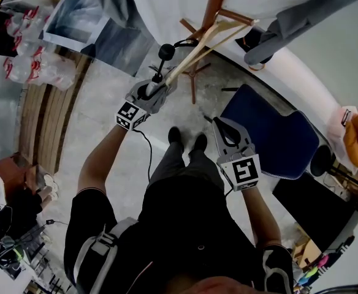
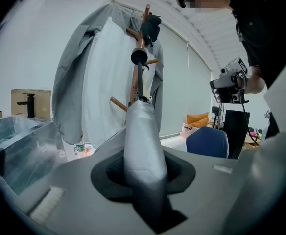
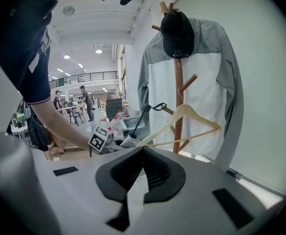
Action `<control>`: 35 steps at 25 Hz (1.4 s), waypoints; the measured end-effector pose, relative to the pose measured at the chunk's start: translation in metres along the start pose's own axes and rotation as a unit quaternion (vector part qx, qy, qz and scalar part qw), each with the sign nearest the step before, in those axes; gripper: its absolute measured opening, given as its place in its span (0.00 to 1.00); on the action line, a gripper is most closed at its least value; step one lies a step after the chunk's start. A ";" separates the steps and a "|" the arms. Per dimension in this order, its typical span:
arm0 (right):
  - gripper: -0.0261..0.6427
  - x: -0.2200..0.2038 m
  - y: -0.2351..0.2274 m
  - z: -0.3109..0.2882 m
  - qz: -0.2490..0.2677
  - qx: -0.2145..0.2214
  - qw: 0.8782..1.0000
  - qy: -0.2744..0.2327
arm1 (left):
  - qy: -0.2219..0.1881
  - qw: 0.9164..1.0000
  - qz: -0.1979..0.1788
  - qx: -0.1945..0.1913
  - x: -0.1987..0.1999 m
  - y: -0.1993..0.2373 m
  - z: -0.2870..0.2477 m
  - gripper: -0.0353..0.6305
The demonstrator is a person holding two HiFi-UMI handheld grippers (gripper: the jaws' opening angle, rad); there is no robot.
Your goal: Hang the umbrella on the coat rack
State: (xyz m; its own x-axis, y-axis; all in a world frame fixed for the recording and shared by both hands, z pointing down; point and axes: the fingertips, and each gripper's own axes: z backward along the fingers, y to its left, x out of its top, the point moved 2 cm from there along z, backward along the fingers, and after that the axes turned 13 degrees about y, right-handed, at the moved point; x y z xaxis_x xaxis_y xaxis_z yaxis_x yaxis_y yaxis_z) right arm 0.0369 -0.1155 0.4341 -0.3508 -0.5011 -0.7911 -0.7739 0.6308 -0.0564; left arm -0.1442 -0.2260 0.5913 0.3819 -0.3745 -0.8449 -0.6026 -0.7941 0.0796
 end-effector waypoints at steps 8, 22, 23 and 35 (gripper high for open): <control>0.04 -0.003 0.003 -0.002 0.003 0.004 1.000 0.006 | -0.004 1.000 0.020 0.003 -0.002 0.002 0.002 0.21; 0.04 0.011 0.003 -0.013 0.016 0.008 1.000 -0.023 | 0.000 1.000 -0.011 0.027 -0.003 0.016 -0.034 0.21; 0.04 0.013 0.003 -0.013 0.017 0.007 1.000 -0.025 | -0.001 0.999 -0.014 0.032 -0.003 0.017 -0.037 0.21; 0.04 0.017 0.002 -0.024 0.019 0.007 0.999 -0.036 | -0.012 0.998 0.004 0.057 -0.014 0.025 -0.070 0.21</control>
State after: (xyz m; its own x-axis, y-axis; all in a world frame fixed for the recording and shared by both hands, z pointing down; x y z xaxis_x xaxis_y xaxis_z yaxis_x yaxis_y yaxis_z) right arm 0.0167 -0.1374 0.4354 -0.3409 -0.4321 -0.8349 -0.7527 0.6575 -0.0330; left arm -0.1156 -0.2741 0.6424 0.3597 -0.3682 -0.8574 -0.6825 -0.7304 0.0273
